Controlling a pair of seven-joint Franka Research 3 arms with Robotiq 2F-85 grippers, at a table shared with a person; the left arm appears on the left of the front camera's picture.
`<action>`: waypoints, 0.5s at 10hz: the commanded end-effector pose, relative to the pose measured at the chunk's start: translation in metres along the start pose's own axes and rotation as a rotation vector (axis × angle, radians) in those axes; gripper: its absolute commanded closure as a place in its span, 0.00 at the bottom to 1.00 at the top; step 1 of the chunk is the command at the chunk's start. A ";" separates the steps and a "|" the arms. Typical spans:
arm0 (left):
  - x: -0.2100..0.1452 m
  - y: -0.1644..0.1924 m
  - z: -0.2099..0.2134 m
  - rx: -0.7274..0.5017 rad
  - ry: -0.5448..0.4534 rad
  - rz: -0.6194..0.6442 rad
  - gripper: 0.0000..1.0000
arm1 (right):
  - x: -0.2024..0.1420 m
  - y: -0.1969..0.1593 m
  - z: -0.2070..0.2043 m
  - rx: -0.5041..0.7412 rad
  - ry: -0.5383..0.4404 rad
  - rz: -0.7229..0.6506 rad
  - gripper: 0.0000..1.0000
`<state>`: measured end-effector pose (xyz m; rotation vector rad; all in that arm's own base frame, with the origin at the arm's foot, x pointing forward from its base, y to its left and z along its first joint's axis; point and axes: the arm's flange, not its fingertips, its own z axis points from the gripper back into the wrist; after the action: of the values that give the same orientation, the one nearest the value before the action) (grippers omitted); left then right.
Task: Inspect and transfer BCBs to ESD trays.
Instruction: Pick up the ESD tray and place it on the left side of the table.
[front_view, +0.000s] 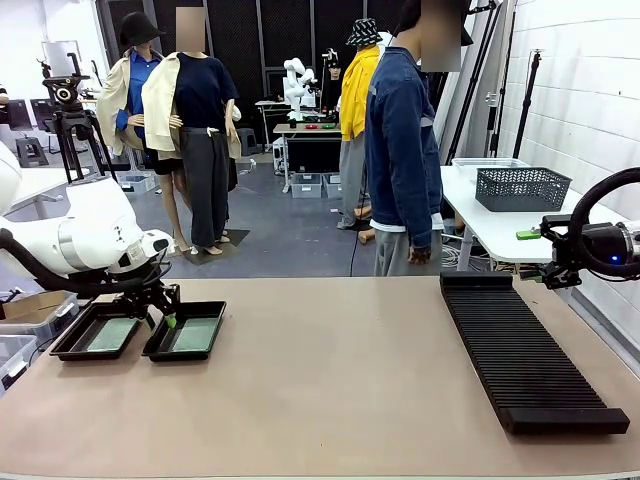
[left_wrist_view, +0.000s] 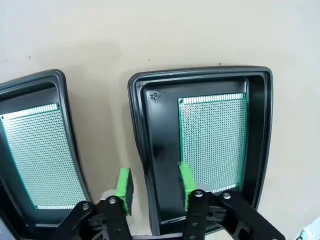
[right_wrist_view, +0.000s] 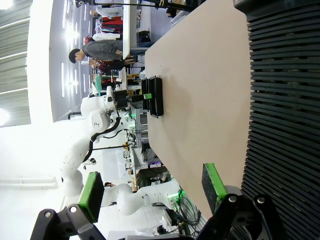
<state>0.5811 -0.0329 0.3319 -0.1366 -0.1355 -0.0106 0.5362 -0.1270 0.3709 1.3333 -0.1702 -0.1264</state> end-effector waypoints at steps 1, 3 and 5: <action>-0.006 0.004 0.016 0.013 0.012 -0.040 0.00 | 0.004 0.002 0.000 0.007 0.009 -0.009 0.00; -0.006 0.003 0.027 0.015 -0.007 -0.036 0.00 | 0.004 0.002 0.000 0.007 0.009 -0.009 0.00; -0.007 0.001 0.032 0.006 -0.014 -0.043 0.00 | 0.004 0.002 0.000 0.007 0.009 -0.009 0.00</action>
<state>0.5761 -0.0327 0.3628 -0.1287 -0.1570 -0.0293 0.5362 -0.1270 0.3709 1.3333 -0.1701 -0.1265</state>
